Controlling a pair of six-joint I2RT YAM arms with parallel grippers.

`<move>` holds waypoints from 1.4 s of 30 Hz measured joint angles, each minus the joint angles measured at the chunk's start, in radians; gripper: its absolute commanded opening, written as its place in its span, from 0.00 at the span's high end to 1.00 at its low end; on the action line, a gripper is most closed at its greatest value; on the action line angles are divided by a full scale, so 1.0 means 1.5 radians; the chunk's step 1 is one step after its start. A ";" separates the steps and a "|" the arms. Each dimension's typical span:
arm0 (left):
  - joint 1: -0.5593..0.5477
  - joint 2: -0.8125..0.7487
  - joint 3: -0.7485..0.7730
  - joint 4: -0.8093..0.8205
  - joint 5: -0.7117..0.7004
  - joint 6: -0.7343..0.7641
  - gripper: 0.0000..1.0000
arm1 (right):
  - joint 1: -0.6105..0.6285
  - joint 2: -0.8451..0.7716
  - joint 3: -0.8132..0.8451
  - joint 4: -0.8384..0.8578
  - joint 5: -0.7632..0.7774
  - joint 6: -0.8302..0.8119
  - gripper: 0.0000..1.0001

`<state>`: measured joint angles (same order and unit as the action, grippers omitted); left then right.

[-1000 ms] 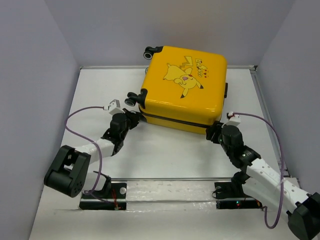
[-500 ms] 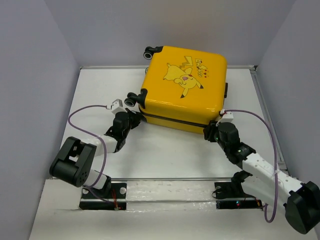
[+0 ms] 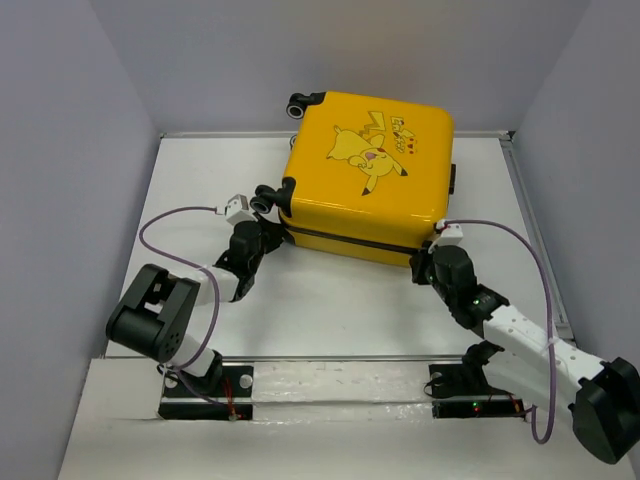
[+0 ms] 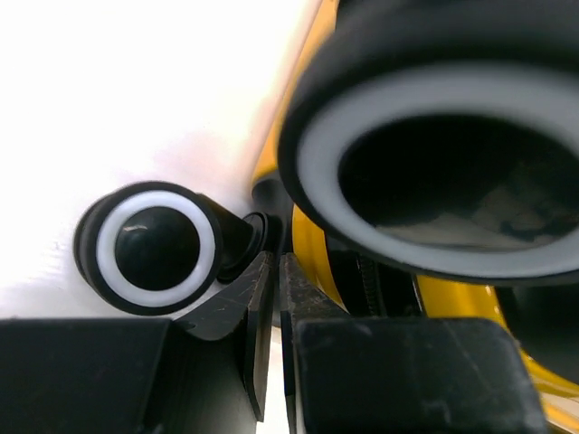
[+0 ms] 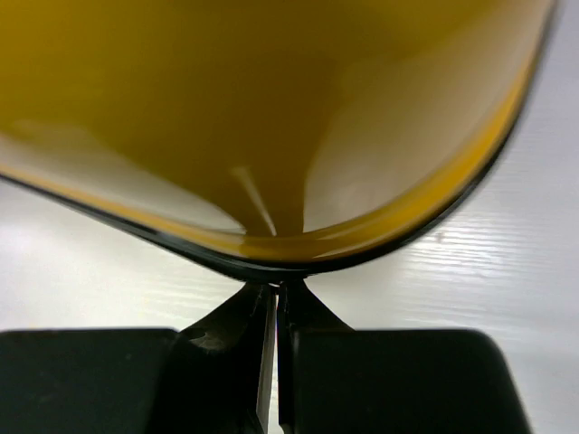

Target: Pack the luggage

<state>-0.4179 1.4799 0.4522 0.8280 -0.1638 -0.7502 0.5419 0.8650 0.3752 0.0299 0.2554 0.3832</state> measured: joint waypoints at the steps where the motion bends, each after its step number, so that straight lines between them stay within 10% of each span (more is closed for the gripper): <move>1: -0.004 0.005 0.001 0.000 -0.002 0.002 0.81 | 0.016 0.005 0.000 0.004 0.004 0.006 0.93; 10: -0.039 0.030 0.014 -0.012 -0.050 0.027 0.81 | 0.233 0.185 0.084 0.062 0.150 0.034 0.93; 24: -0.040 0.042 0.042 -0.023 -0.057 0.042 0.80 | 0.304 0.456 0.232 0.262 0.147 0.036 0.93; 35: -0.070 -0.405 0.012 -0.219 -0.045 0.030 0.12 | 0.281 0.415 0.197 0.283 0.074 0.039 0.93; 42: 0.060 -0.277 0.252 -0.320 0.055 0.006 0.01 | 0.274 0.405 0.189 0.284 0.052 0.038 0.93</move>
<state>-0.3283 1.0641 0.8303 0.3477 -0.0811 -0.7410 0.9524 1.4723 0.6590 0.4564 0.3328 0.4408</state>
